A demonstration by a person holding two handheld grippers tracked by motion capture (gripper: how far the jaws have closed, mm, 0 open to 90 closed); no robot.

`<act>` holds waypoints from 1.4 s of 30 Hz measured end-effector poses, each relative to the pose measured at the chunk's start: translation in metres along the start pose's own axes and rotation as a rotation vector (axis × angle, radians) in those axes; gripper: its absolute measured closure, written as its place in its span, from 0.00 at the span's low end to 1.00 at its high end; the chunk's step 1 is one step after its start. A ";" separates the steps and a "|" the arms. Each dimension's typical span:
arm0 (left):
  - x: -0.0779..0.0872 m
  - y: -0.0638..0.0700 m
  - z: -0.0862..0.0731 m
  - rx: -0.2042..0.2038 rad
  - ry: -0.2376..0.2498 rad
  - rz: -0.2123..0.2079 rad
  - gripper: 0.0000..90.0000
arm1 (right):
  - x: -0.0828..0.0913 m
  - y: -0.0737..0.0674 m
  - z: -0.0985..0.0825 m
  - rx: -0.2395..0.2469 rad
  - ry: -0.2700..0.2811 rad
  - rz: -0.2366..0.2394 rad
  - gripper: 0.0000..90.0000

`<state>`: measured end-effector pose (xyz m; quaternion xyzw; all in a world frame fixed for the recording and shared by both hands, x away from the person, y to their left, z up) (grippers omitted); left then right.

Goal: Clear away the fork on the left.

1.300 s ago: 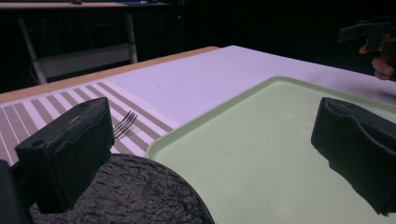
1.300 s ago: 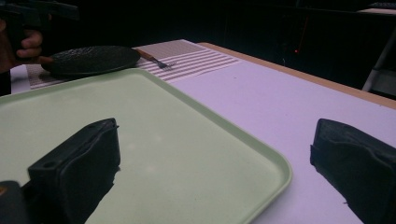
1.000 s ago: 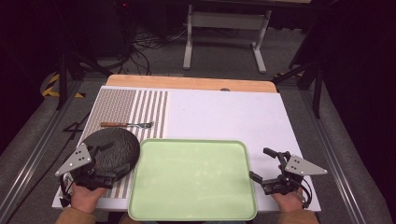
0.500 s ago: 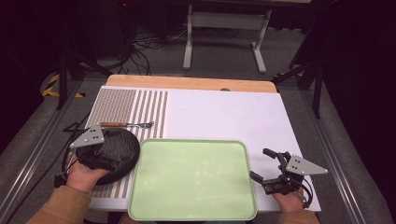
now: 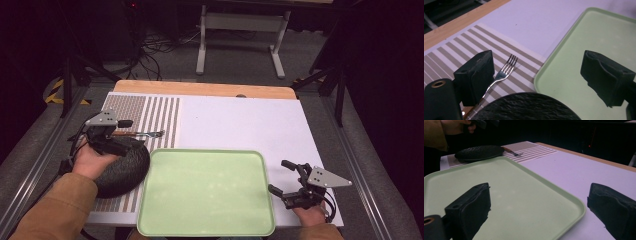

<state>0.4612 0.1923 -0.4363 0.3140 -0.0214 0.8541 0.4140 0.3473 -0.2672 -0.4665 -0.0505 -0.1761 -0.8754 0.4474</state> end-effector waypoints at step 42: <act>-0.046 -0.073 0.017 0.013 -0.243 0.132 0.17 | 0.002 -0.004 -0.002 -0.023 0.018 0.024 0.06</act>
Point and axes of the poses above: each handheld gripper's, and its own axes: x roughly backward along the jaws, z roughly out of its top, y roughly to its right, the point moved 8 cm from there along -x, roughly forward along the jaws, and after that the axes turned 15 degrees about x, right-handed, at the moved point
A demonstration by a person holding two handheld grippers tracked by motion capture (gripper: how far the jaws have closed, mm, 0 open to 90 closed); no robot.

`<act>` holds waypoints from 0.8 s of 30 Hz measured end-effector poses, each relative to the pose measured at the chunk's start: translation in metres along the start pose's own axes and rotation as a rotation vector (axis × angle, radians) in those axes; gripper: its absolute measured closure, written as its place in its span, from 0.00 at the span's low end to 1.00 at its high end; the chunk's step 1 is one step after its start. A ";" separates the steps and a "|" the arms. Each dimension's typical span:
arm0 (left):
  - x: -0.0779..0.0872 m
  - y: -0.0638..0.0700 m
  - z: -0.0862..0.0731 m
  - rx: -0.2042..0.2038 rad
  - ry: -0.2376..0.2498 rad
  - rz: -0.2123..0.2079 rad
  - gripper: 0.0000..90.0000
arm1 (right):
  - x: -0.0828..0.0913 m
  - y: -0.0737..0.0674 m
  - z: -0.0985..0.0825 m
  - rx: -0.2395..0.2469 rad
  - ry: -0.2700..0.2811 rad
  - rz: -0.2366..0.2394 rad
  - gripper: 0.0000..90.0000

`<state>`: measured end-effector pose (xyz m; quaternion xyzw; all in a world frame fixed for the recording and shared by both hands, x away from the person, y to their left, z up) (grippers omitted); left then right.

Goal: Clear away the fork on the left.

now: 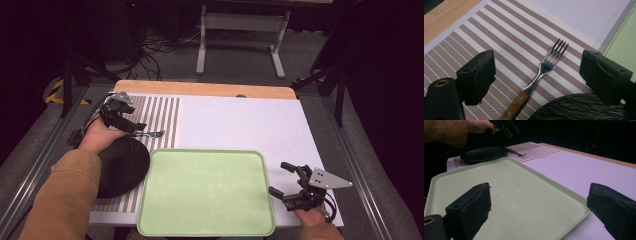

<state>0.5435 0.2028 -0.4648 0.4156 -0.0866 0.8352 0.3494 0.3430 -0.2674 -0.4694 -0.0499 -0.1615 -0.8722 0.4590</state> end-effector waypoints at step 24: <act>-0.035 -0.023 -0.029 0.079 -0.159 0.033 0.23 | 0.000 -0.002 -0.002 -0.009 -0.009 0.003 0.07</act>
Point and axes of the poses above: each handheld gripper's, and its own axes: x roughly backward along the jaws, z roughly out of its top, y roughly to its right, the point moved 8 cm from there along -x, roughly forward along the jaws, and after that the axes turned 15 degrees about x, right-handed, at the moved point
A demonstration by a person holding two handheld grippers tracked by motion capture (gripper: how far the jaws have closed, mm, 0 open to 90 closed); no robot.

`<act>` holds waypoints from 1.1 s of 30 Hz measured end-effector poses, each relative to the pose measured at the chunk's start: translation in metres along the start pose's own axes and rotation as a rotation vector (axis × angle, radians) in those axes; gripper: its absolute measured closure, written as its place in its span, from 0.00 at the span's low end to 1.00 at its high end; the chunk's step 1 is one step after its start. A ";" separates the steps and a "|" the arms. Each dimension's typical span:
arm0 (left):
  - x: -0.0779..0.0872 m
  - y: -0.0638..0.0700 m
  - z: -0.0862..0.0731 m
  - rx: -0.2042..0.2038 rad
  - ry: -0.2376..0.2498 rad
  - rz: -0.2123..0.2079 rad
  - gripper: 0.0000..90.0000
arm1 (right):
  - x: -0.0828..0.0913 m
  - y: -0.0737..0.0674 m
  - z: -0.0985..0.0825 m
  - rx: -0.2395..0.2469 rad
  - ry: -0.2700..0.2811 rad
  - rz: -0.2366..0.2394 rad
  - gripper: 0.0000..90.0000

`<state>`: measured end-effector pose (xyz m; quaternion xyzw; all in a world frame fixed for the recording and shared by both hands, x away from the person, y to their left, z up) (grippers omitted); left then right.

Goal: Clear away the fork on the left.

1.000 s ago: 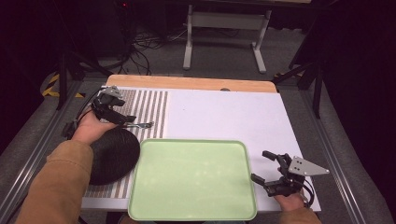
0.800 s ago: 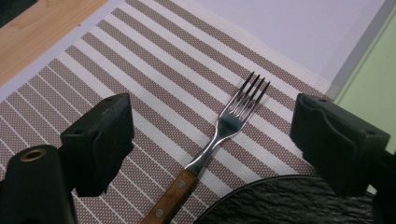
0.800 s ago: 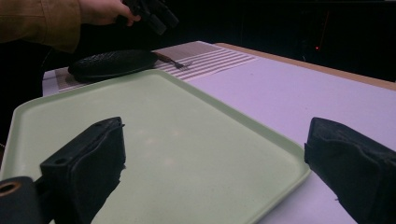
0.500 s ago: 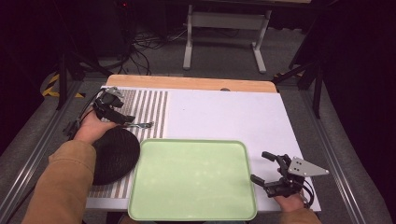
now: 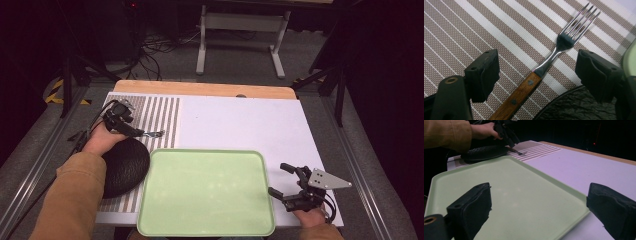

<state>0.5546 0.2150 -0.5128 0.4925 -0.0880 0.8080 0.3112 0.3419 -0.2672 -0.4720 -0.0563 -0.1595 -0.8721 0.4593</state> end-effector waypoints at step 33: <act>-0.012 -0.011 -0.013 -0.003 -0.074 0.024 0.54 | 0.001 -0.002 -0.002 -0.004 0.002 0.007 0.08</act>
Point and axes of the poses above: each handheld gripper's, and its own axes: x roughly backward along the jaws, z roughly out of its top, y roughly to its right, the point moved 8 cm from there along -x, roughly forward along the jaws, and after that the axes turned 15 degrees about x, right-handed, at the moved point
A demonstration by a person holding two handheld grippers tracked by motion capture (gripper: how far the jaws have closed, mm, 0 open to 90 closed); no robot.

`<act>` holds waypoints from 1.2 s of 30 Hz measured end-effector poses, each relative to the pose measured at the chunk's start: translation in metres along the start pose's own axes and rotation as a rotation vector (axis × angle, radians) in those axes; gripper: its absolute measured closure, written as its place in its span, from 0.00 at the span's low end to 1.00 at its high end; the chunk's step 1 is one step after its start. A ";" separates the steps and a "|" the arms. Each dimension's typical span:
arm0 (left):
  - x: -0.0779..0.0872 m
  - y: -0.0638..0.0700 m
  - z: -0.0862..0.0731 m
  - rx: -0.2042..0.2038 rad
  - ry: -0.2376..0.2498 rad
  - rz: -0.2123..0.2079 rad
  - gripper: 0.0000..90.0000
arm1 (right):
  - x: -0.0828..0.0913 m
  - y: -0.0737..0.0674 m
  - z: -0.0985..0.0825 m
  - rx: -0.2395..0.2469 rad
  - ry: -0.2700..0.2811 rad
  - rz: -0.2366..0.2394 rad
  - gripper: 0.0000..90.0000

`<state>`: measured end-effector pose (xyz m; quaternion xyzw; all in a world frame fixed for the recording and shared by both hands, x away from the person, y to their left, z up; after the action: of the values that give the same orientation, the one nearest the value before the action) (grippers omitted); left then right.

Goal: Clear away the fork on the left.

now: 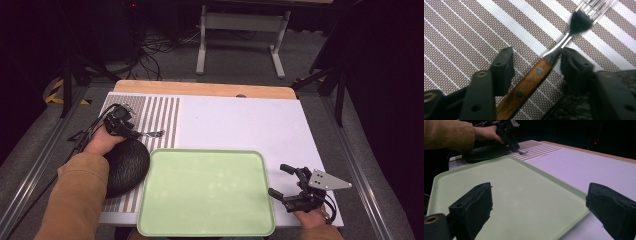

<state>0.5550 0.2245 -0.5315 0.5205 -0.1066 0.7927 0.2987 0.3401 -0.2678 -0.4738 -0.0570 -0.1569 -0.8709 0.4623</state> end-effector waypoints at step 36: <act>0.009 -0.004 -0.006 -0.071 -0.006 0.046 0.86 | 0.004 -0.001 0.002 -0.039 0.064 0.039 0.08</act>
<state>0.5500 0.2338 -0.5269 0.5093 -0.1473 0.7937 0.2983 0.3367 -0.2702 -0.4710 -0.0412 -0.1238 -0.8660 0.4828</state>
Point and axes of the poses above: each handheld gripper's, and its own axes: x roughly backward along the jaws, z roughly out of its top, y roughly to its right, the point moved 8 cm from there along -x, roughly forward along the jaws, and after that the axes turned 15 degrees about x, right-handed, at the moved point
